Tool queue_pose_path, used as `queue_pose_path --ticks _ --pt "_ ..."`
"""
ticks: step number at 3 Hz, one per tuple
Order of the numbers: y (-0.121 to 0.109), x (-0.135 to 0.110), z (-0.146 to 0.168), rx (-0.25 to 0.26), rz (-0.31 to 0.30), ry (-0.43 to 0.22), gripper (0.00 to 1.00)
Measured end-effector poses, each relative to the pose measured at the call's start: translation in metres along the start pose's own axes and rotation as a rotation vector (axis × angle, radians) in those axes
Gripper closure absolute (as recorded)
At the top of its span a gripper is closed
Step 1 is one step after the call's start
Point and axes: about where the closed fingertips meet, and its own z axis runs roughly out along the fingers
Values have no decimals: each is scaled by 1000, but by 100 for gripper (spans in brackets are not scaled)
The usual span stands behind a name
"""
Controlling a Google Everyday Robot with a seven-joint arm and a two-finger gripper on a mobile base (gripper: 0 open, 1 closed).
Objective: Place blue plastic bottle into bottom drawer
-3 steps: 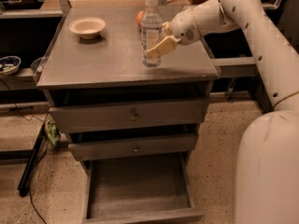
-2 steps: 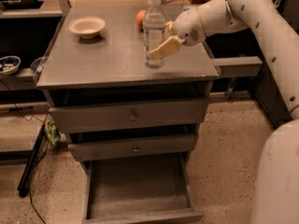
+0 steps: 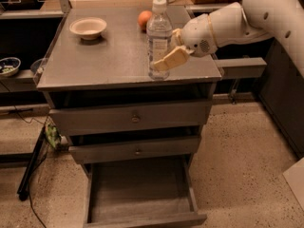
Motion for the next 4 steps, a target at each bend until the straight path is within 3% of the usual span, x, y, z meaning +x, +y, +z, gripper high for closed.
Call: queue_pose_path --ticks 1,2,4 --pt "65 16 -1 4 2 11 100" --pt "65 16 -1 4 2 11 100" --pt "94 30 12 54 -8 13 100"
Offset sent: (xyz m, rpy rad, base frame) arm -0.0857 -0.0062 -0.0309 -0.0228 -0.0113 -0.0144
